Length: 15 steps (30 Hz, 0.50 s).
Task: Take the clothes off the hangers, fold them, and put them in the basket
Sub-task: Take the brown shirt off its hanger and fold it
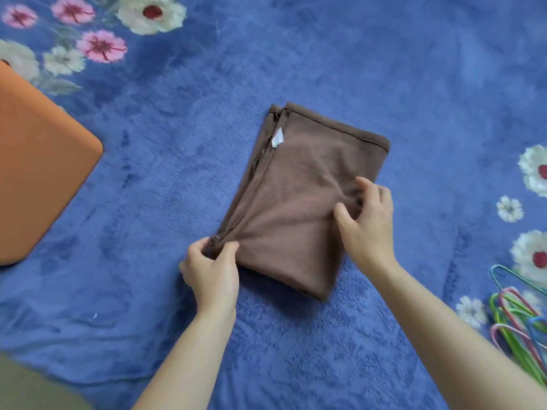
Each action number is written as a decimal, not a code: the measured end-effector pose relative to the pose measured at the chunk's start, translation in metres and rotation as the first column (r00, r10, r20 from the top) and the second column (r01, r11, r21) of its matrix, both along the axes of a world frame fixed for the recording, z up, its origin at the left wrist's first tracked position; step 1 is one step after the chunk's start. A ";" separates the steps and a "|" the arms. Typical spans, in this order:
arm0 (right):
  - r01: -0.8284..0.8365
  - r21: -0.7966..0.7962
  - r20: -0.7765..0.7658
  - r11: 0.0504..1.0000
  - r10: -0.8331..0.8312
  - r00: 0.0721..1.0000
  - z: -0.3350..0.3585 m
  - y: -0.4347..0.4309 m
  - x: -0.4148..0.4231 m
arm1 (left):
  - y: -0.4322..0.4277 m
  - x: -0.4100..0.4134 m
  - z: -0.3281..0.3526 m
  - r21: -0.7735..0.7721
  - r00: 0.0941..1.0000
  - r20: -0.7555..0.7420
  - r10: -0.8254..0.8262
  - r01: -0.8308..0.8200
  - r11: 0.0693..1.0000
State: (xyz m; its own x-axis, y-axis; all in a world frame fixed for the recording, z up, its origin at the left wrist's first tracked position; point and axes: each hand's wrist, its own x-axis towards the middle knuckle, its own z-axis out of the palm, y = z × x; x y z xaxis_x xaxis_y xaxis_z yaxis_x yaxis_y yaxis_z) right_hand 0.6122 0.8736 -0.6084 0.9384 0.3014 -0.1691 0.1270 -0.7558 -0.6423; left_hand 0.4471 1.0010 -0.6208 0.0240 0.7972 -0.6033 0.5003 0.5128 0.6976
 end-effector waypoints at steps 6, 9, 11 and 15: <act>0.459 0.086 -0.585 0.884 -0.327 0.742 -0.007 -0.019 -0.041 | 0.029 0.014 0.001 -0.002 0.926 -0.060 -0.373 0.373 0.928; 0.522 0.152 -0.693 0.840 -0.286 0.662 -0.008 -0.021 -0.048 | 0.048 0.020 -0.001 -0.110 0.826 -0.025 -0.563 0.557 0.823; 0.559 0.171 -0.707 0.811 -0.294 0.643 -0.004 -0.027 -0.049 | 0.052 0.018 0.009 -0.198 0.799 0.148 -0.582 0.601 0.774; 0.514 0.156 -0.711 0.844 -0.265 0.652 0.020 -0.046 -0.073 | 0.037 -0.013 0.031 -0.356 0.787 0.243 -0.567 0.616 0.702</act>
State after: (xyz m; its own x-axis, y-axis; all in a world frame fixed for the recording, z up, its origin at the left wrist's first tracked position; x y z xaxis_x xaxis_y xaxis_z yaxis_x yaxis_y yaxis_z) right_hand 0.5388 0.8279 -0.5880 0.6720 0.0845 -0.7357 -0.6639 -0.3714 -0.6491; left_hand 0.4337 1.0382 -0.5898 0.4915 0.2868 -0.8223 0.7314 0.3766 0.5685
